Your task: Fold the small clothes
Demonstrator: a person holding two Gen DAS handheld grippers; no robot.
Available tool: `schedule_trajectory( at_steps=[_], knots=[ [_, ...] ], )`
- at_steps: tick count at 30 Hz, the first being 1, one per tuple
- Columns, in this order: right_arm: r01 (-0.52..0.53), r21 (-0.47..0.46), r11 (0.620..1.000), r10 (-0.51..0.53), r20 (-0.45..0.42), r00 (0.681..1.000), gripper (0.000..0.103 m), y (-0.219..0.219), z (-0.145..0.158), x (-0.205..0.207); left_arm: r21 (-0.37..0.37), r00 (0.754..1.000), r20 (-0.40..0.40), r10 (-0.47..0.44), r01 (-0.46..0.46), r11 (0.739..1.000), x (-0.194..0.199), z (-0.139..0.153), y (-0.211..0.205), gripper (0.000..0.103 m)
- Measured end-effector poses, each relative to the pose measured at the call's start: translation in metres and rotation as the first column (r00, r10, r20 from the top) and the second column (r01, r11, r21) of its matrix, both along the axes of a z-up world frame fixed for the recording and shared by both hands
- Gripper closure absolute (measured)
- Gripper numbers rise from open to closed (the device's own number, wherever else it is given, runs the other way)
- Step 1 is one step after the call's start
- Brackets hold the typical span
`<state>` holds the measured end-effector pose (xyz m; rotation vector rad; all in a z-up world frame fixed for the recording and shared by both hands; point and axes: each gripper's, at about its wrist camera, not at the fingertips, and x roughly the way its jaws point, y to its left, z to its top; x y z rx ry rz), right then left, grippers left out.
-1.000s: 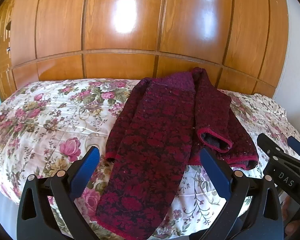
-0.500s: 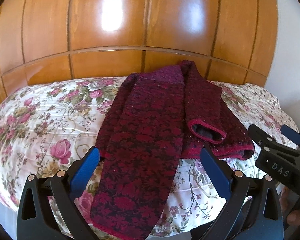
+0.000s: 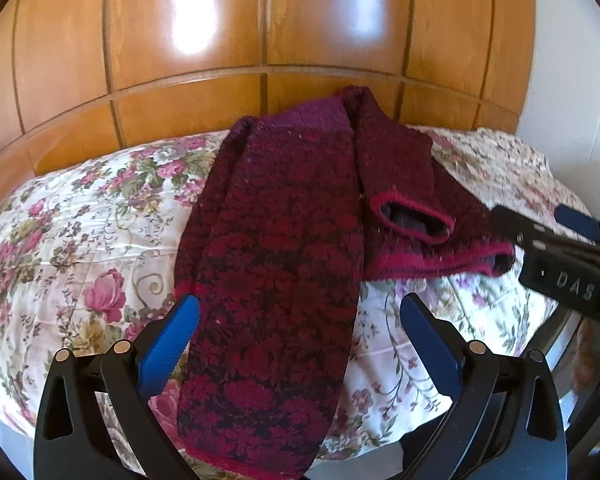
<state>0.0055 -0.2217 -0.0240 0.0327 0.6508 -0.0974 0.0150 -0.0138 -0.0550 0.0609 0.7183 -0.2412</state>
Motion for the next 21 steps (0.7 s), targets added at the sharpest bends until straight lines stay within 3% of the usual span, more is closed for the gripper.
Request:
schedule_trajectory(
  at_steps=[5, 11, 17, 19, 21],
  knots=[
    [-0.021, 0.040, 0.999, 0.023, -0.038, 0.999, 0.002, -0.010, -0.008, 0.008, 0.032, 0.997, -0.067, -0.041, 0.043, 0.999, 0.007, -0.022, -0.006, 0.008],
    [-0.085, 0.097, 0.992, 0.090, -0.050, 0.995, 0.002, -0.020, -0.008, 0.026, 0.079, 0.992, -0.115, -0.058, 0.068, 0.995, 0.016, -0.045, -0.009, 0.023],
    [-0.194, 0.054, 0.980, 0.196, -0.056, 0.979, 0.006, 0.006, -0.011, 0.059, 0.118, 0.992, -0.106, -0.070, 0.083, 0.990, 0.018, -0.055, -0.008, 0.032],
    [-0.252, 0.022, 0.968, 0.253, -0.086, 0.964, 0.010, 0.022, -0.019, 0.075, 0.128, 0.993, -0.096, -0.073, 0.085, 0.988, 0.020, -0.056, -0.007, 0.042],
    [-0.294, 0.011, 0.956, 0.292, -0.136, 0.947, 0.025, 0.034, -0.033, 0.090, 0.104, 0.994, -0.087, -0.071, 0.080, 0.991, 0.020, -0.053, -0.003, 0.057]
  ],
)
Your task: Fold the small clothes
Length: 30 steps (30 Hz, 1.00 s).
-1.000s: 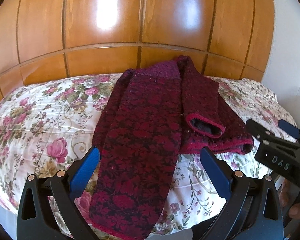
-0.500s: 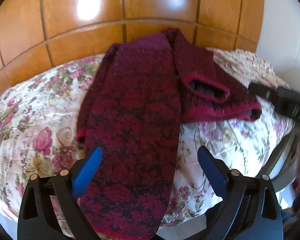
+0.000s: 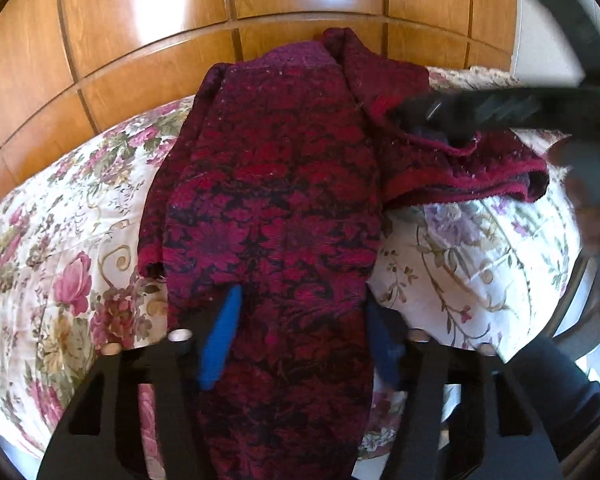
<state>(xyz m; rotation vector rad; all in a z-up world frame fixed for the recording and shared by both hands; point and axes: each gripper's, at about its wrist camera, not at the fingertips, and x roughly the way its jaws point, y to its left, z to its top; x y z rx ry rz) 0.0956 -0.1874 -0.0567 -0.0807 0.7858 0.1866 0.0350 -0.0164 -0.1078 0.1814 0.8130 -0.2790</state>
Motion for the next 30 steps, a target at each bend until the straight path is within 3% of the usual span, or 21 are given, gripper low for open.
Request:
schedule_trajectory(
  at_steps=[1, 3, 6, 8, 12, 15, 19, 26, 30],
  knots=[
    [-0.020, 0.001, 1.000, 0.020, -0.035, 0.999, 0.029, 0.005, -0.008, 0.008, -0.012, 1.000, 0.004, 0.008, -0.008, 1.000, 0.000, 0.003, 0.003, 0.067],
    [-0.042, 0.003, 0.999, 0.042, -0.071, 0.997, 0.045, 0.009, -0.018, 0.016, -0.067, 1.000, 0.003, 0.022, -0.021, 0.997, 0.001, 0.011, 0.013, 0.076],
    [-0.071, 0.028, 0.997, 0.073, -0.051, 0.996, 0.072, 0.007, -0.009, 0.015, -0.169, 0.999, 0.003, 0.034, -0.033, 0.985, 0.001, 0.027, 0.030, 0.079],
    [-0.070, 0.043, 0.997, 0.071, -0.037, 0.997, 0.081, 0.000, 0.000, 0.012, -0.219, 0.999, 0.000, 0.044, -0.043, 0.975, 0.004, 0.037, 0.037, 0.080],
    [-0.012, 0.150, 0.989, 0.016, -0.023, 1.000, 0.086, -0.035, 0.021, 0.010, -0.386, 0.997, -0.012, 0.078, -0.077, 0.919, 0.020, 0.064, 0.064, 0.080],
    [0.068, 0.115, 0.991, -0.068, 0.002, 0.998, 0.098, -0.058, 0.029, 0.014, -0.440, 0.993, 0.004, 0.122, -0.108, 0.891, 0.035, 0.079, 0.082, 0.081],
    [0.227, 0.109, 0.968, -0.231, 0.021, 0.973, 0.098, -0.115, 0.038, 0.025, -0.508, 0.974, 0.014, 0.226, -0.187, 0.841, 0.069, 0.099, 0.125, 0.082],
    [0.475, 0.118, 0.872, -0.479, 0.008, 0.878, 0.098, -0.224, 0.042, 0.063, -0.446, 0.910, -0.031, 0.413, -0.382, 0.809, 0.147, 0.096, 0.193, 0.083],
    [0.602, 0.095, 0.793, -0.601, -0.045, 0.798, 0.098, -0.282, 0.029, 0.092, -0.405, 0.842, -0.107, 0.529, -0.523, 0.750, 0.196, 0.078, 0.234, 0.083]
  ],
)
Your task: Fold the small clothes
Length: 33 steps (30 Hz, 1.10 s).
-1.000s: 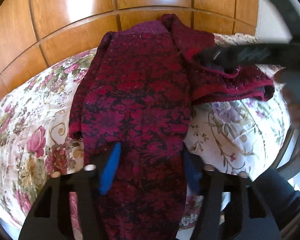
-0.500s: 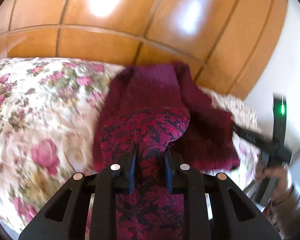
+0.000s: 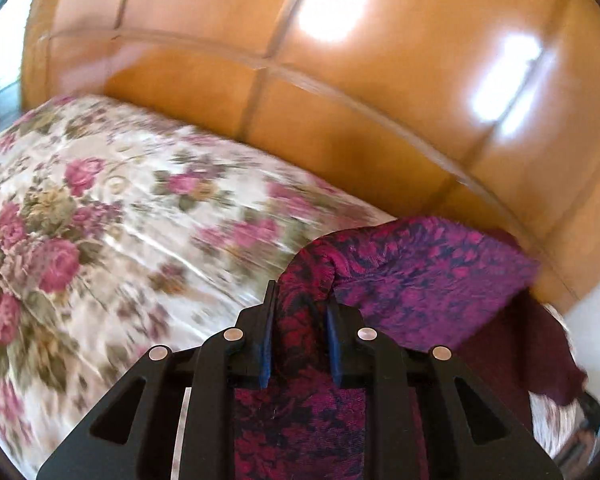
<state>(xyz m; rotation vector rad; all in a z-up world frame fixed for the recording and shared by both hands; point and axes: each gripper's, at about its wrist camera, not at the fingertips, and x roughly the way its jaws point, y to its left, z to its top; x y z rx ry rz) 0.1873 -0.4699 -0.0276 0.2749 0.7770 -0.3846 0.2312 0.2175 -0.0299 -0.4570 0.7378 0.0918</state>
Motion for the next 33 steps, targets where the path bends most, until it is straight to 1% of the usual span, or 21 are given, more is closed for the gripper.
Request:
schedule_trajectory(
  at_steps=[4, 5, 6, 7, 8, 9, 10, 11, 12, 14, 15, 18, 19, 20, 23, 24, 26, 27, 31, 32, 33],
  knots=[
    [0.105, -0.009, 0.994, -0.106, -0.083, 0.991, 0.098, -0.044, -0.024, 0.019, 0.024, 0.990, -0.097, 0.106, -0.104, 0.994, 0.039, -0.023, 0.031, 0.083],
    [0.134, -0.006, 0.991, -0.133, -0.111, 0.985, 0.098, -0.055, -0.032, 0.023, 0.018, 0.983, -0.131, 0.131, -0.129, 0.991, 0.048, -0.031, 0.038, 0.080],
    [0.153, 0.003, 0.988, -0.151, -0.133, 0.980, 0.098, -0.062, -0.039, 0.026, 0.010, 0.977, -0.154, 0.150, -0.150, 0.989, 0.054, -0.037, 0.044, 0.075],
    [0.168, 0.014, 0.986, -0.163, -0.154, 0.974, 0.097, -0.071, -0.045, 0.029, 0.015, 0.974, -0.154, 0.169, -0.169, 0.986, 0.056, -0.037, 0.047, 0.064],
    [0.178, 0.019, 0.984, -0.173, -0.166, 0.971, 0.093, -0.073, -0.048, 0.029, 0.031, 0.971, -0.140, 0.193, -0.190, 0.981, 0.057, -0.035, 0.048, 0.057],
    [0.198, 0.009, 0.980, -0.193, -0.175, 0.965, 0.086, -0.076, -0.049, 0.027, 0.049, 0.971, -0.120, 0.206, -0.202, 0.978, 0.055, -0.030, 0.048, 0.039],
    [0.205, 0.002, 0.979, -0.202, -0.169, 0.965, 0.074, -0.077, -0.048, 0.024, 0.064, 0.971, -0.103, 0.216, -0.211, 0.975, 0.053, -0.026, 0.047, 0.026],
    [0.214, 0.001, 0.977, -0.211, -0.156, 0.965, 0.043, -0.078, -0.046, 0.020, 0.081, 0.971, -0.080, 0.225, -0.219, 0.972, 0.048, -0.020, 0.043, 0.025],
    [0.227, -0.003, 0.974, -0.225, -0.144, 0.964, 0.029, -0.077, -0.043, 0.015, 0.092, 0.974, -0.062, 0.219, -0.213, 0.973, 0.044, -0.016, 0.040, 0.025],
    [0.235, -0.004, 0.972, -0.234, -0.110, 0.966, 0.029, -0.069, -0.033, 0.001, 0.097, 0.987, -0.040, 0.159, -0.154, 0.983, 0.035, -0.009, 0.029, 0.025],
    [0.217, 0.014, 0.976, -0.215, -0.091, 0.972, 0.025, -0.064, -0.027, -0.010, 0.095, 0.993, -0.030, 0.118, -0.115, 0.989, 0.029, -0.007, 0.021, 0.025],
    [0.158, 0.057, 0.986, -0.155, -0.052, 0.987, 0.019, -0.042, -0.016, -0.028, 0.082, 0.999, -0.011, -0.045, 0.046, 0.996, 0.004, -0.010, -0.008, 0.025],
    [0.118, 0.073, 0.990, -0.115, -0.039, 0.993, 0.018, -0.029, -0.013, -0.037, 0.054, 0.993, -0.007, -0.115, 0.116, 0.992, -0.011, -0.015, -0.020, 0.025],
    [0.090, 0.086, 0.992, -0.087, -0.032, 0.996, 0.017, -0.020, -0.012, -0.042, 0.029, 0.988, -0.010, -0.152, 0.152, 0.988, -0.019, -0.018, -0.028, 0.025],
    [-0.054, 0.180, 0.982, 0.059, -0.020, 0.998, 0.016, 0.016, -0.015, -0.063, -0.104, 0.961, -0.022, -0.274, 0.270, 0.957, -0.050, -0.036, -0.051, 0.025],
    [-0.127, 0.245, 0.961, 0.136, -0.022, 0.990, 0.016, 0.031, -0.021, -0.068, -0.146, 0.952, -0.029, -0.304, 0.297, 0.944, -0.060, -0.043, -0.058, 0.025],
    [-0.215, 0.327, 0.920, 0.238, -0.034, 0.971, 0.016, 0.054, -0.031, -0.075, -0.223, 0.933, -0.051, -0.357, 0.338, 0.915, -0.075, -0.058, -0.071, 0.025],
    [-0.266, 0.377, 0.887, 0.300, -0.033, 0.953, 0.016, 0.070, -0.038, -0.079, -0.249, 0.925, -0.059, -0.375, 0.350, 0.903, -0.082, -0.065, -0.077, 0.025],
    [-0.355, 0.492, 0.795, 0.422, -0.028, 0.906, 0.025, 0.110, -0.055, -0.084, -0.339, 0.912, -0.072, -0.404, 0.359, 0.869, -0.092, -0.083, -0.088, 0.026],
    [-0.365, 0.501, 0.785, 0.438, -0.033, 0.898, 0.029, 0.118, -0.059, -0.083, -0.354, 0.911, -0.072, -0.407, 0.358, 0.864, -0.093, -0.086, -0.091, 0.028],
    [-0.374, 0.502, 0.780, 0.457, -0.048, 0.888, 0.034, 0.127, -0.064, -0.083, -0.349, 0.904, -0.075, -0.420, 0.371, 0.860, -0.093, -0.088, -0.097, 0.038]
  ],
)
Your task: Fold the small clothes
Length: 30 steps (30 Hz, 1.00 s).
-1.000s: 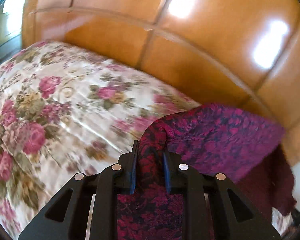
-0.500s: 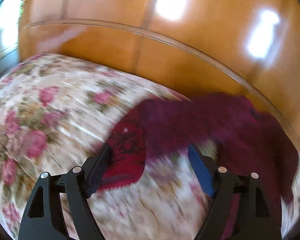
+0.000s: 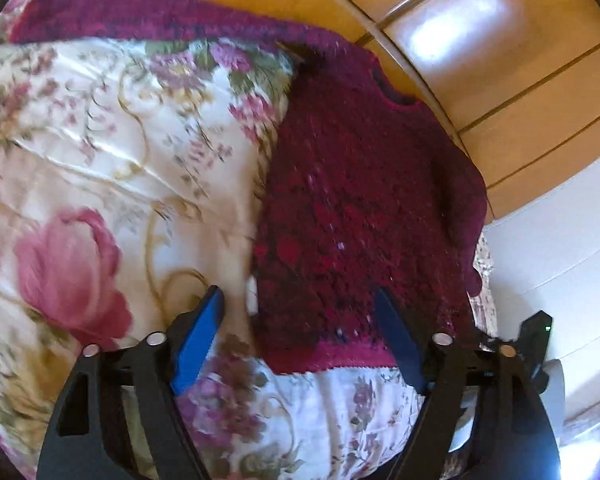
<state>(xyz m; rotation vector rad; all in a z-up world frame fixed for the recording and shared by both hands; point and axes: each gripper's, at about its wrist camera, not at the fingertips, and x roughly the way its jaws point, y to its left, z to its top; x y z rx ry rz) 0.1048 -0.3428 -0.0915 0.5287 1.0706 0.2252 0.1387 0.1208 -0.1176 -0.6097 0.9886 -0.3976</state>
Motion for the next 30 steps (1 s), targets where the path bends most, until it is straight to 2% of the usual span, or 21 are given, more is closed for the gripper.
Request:
schedule_trajectory(
  at_steps=[1, 2, 3, 4, 6, 8, 13, 18, 20, 21, 25, 26, 29, 30],
  knots=[
    [-0.008, -0.019, 1.000, 0.008, -0.007, 1.000, 0.034, 0.008, -0.004, 0.001, 0.022, 1.000, -0.001, -0.007, 0.007, 1.000, 0.001, -0.001, -0.005, 0.054],
    [-0.007, -0.035, 0.999, 0.007, -0.001, 1.000, 0.036, 0.013, -0.004, 0.000, 0.037, 1.000, -0.009, -0.007, 0.008, 0.999, 0.005, -0.005, -0.004, 0.063],
    [-0.015, -0.053, 0.998, 0.016, 0.012, 1.000, 0.048, 0.018, -0.002, 0.001, 0.039, 1.000, -0.022, -0.002, 0.003, 0.999, 0.008, -0.009, -0.003, 0.076],
    [-0.025, -0.053, 0.998, 0.026, 0.016, 1.000, 0.054, 0.020, -0.001, 0.001, 0.036, 1.000, -0.023, 0.004, -0.003, 0.999, 0.007, -0.009, -0.002, 0.082],
    [-0.047, -0.067, 0.997, 0.049, 0.025, 0.998, 0.072, 0.024, 0.006, 0.002, 0.052, 1.000, -0.006, 0.011, -0.011, 0.999, 0.003, -0.005, -0.005, 0.086],
    [-0.065, -0.126, 0.990, 0.072, 0.052, 0.996, 0.078, 0.027, 0.019, 0.001, 0.069, 1.000, 0.025, 0.005, -0.007, 0.998, -0.005, 0.004, -0.005, 0.088],
    [-0.084, -0.191, 0.978, 0.112, 0.142, 0.984, 0.086, 0.015, 0.045, -0.011, 0.052, 0.994, 0.111, -0.020, 0.014, 0.999, -0.040, 0.034, -0.010, 0.090],
    [-0.099, -0.233, 0.967, 0.131, 0.128, 0.983, 0.088, -0.006, 0.049, -0.045, 0.029, 0.993, 0.103, -0.062, 0.060, 0.998, -0.084, 0.038, -0.026, 0.090],
    [-0.110, -0.237, 0.965, 0.137, 0.100, 0.986, 0.088, -0.012, 0.041, -0.057, 0.039, 0.995, 0.073, -0.066, 0.064, 0.997, -0.106, 0.031, -0.031, 0.090],
    [-0.118, -0.246, 0.962, 0.142, 0.079, 0.987, 0.088, -0.014, 0.035, -0.065, 0.062, 0.996, 0.064, -0.065, 0.061, 0.996, -0.105, 0.025, -0.035, 0.090],
    [-0.087, -0.221, 0.971, 0.092, 0.010, 0.996, 0.086, -0.028, 0.009, -0.068, 0.063, 0.998, -0.013, -0.061, 0.062, 0.996, -0.105, 0.005, -0.035, 0.089],
    [-0.093, -0.221, 0.971, 0.096, 0.001, 0.995, 0.082, -0.028, 0.006, -0.067, 0.083, 0.998, -0.007, -0.070, 0.070, 0.994, -0.105, 0.008, -0.037, 0.087],
    [-0.092, -0.284, 0.954, 0.100, 0.015, 0.995, 0.039, -0.030, 0.012, -0.073, 0.104, 0.997, -0.007, -0.081, 0.082, 0.991, -0.095, 0.011, -0.039, 0.080],
    [-0.077, -0.289, 0.954, 0.088, 0.024, 0.996, 0.038, -0.032, 0.015, -0.072, 0.096, 0.998, -0.013, -0.067, 0.068, 0.993, -0.091, 0.011, -0.037, 0.070]
  ],
)
